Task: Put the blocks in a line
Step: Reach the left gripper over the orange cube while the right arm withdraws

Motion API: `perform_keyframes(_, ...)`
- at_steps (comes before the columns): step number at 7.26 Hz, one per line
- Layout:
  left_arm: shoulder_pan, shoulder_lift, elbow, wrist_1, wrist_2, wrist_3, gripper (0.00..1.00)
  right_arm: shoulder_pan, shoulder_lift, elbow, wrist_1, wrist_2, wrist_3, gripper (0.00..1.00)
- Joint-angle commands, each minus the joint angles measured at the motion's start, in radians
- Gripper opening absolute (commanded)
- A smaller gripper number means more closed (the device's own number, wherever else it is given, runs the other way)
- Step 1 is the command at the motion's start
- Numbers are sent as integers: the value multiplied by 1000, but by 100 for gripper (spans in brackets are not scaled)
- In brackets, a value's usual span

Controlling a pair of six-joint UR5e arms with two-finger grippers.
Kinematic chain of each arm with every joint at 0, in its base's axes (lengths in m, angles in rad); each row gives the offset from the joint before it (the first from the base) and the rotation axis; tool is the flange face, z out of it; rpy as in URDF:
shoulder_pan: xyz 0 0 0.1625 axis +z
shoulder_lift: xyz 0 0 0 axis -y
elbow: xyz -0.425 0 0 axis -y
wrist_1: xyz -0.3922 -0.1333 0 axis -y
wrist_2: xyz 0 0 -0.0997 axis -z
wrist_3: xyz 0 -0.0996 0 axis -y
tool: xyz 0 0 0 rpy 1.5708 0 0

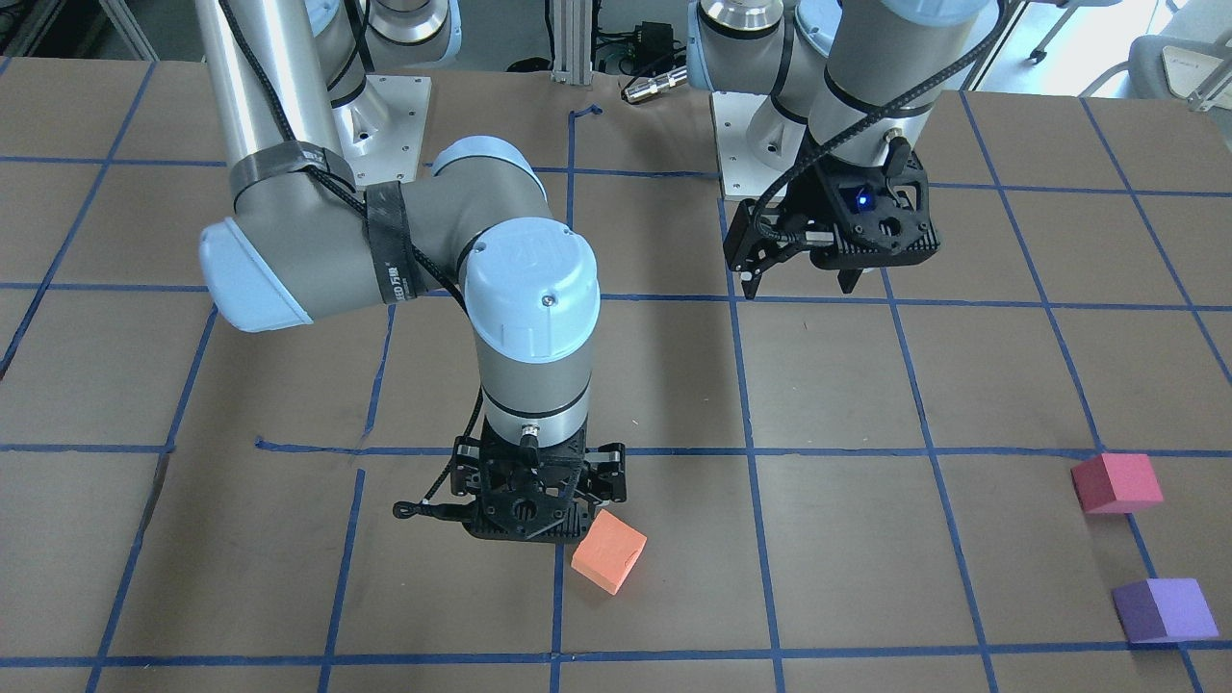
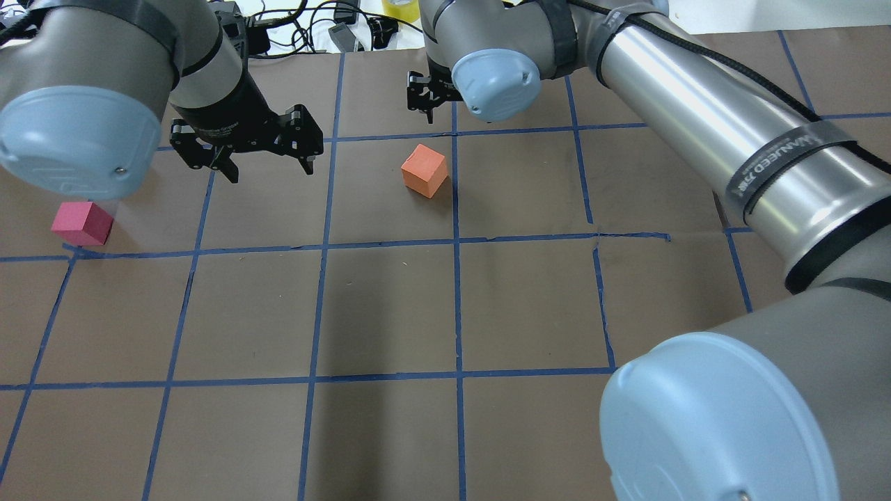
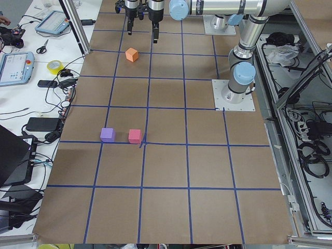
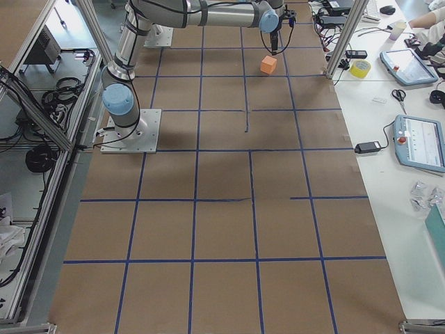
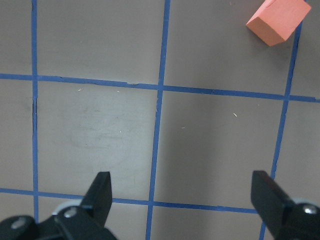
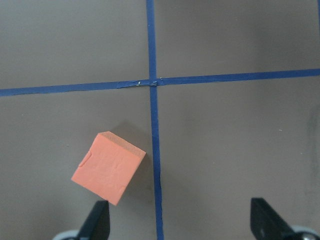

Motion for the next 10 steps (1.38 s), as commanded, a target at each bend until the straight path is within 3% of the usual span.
perform_keyframes(1, -6, -114, 1, 163, -7, 73, 100, -44, -92, 59, 111, -10, -25, 100)
perform_keyframes(3, -27, -232, 1, 298, -10, 89, 100, -107, -304, 188, 149, 29, -110, 100)
perform_keyframes(5, -70, -317, 7, 374, -11, 241, 100, -163, -507, 284, 418, 71, -146, 100)
perform_keyframes(6, -102, -357, 24, 380, -13, 292, 100, -180, -546, 273, 439, 119, -167, 100)
perform_keyframes(7, -139, -404, 32, 387, -13, 346, 100, -208, -546, 279, 383, 159, -175, 100)
perform_keyframes(10, -174, -499, 114, 412, -13, 524, 100, -361, -540, 287, 413, 158, -350, 100)
